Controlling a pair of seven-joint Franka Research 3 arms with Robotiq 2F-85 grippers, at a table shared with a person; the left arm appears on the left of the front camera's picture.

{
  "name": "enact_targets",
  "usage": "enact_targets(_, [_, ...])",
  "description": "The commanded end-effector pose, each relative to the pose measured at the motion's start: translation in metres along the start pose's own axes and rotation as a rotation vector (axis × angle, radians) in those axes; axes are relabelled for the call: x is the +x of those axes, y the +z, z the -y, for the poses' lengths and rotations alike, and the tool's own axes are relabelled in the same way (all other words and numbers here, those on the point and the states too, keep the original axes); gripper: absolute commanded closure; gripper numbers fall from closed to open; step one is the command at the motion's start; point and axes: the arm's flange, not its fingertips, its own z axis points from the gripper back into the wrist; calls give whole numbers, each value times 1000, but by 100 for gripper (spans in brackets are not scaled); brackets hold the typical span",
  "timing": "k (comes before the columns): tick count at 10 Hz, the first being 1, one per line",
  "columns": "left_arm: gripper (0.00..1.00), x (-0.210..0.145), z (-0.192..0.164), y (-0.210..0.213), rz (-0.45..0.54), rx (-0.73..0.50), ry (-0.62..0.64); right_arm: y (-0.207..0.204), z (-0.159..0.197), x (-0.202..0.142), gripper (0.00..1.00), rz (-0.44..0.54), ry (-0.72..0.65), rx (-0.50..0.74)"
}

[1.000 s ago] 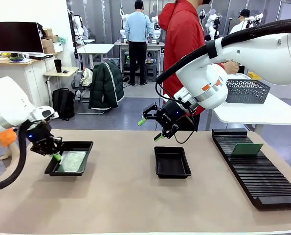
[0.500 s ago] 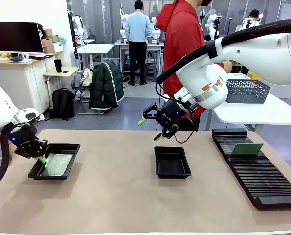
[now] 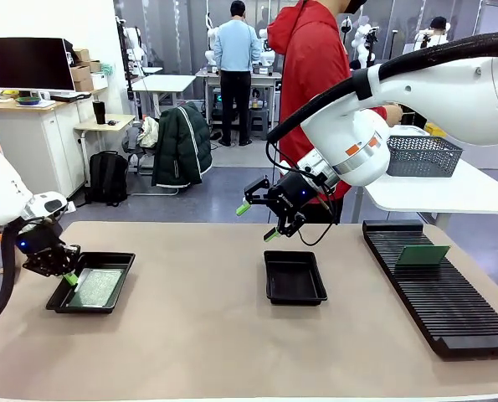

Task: Inspect and transfer BCBs to ESD trays.
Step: Pick up the ESD tray and place it on the left side of the table.

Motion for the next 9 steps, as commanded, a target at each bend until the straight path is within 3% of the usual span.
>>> enact_targets(1, [100,-3,-6,-7,22,5,-2,-2,-2,1,0,11,-6,-19])
enact_targets(8, [100,0,0,0,0,0,0,-2,-2,1,0,11,-6,-19])
enact_targets(9, [79,1,0,-3,2,4,0,-2,-2,1,0,11,-6,-19])
